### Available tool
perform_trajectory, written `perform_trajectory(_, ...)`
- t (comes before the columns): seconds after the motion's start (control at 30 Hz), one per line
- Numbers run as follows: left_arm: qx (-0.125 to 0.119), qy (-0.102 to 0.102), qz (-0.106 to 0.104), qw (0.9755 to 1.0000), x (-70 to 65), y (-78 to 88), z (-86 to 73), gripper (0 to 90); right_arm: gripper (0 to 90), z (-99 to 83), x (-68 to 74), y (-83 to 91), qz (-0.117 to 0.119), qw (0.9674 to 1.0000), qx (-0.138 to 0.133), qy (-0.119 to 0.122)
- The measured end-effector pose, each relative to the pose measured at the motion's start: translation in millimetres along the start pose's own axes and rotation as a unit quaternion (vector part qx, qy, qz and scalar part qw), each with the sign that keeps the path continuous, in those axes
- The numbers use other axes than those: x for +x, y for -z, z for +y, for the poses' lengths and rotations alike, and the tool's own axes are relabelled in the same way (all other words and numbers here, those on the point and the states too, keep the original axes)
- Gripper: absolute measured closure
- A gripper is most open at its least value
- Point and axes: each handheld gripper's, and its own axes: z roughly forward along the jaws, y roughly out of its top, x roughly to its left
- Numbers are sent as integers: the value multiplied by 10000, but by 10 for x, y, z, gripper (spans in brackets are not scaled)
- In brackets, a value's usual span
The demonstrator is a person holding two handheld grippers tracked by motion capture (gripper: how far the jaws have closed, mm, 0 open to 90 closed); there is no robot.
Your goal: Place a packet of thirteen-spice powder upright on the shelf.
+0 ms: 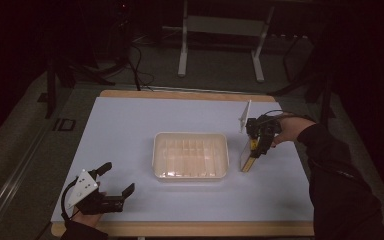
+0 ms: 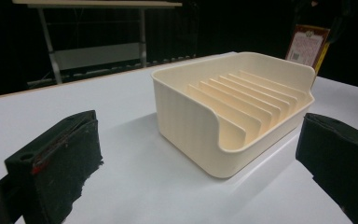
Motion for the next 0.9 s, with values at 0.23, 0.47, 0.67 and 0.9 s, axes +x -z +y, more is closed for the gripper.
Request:
perform_trajectory(0.23,-5,4,-2,10000,1,0,0,2,318,12,62,213,-116,9999,-48,87)
perform_trajectory(0.47,-3,4,-1,10000,0,0,0,2,319,33,135,380,-201,9994,-32,291)
perform_trajectory(0.67,14,-4,2,10000,2,-1,0,2,319,70,190,542,-279,9989,41,374)
perform_trajectory(0.9,0,10,3,10000,1,-4,0,2,319,148,253,768,-400,9981,46,459)
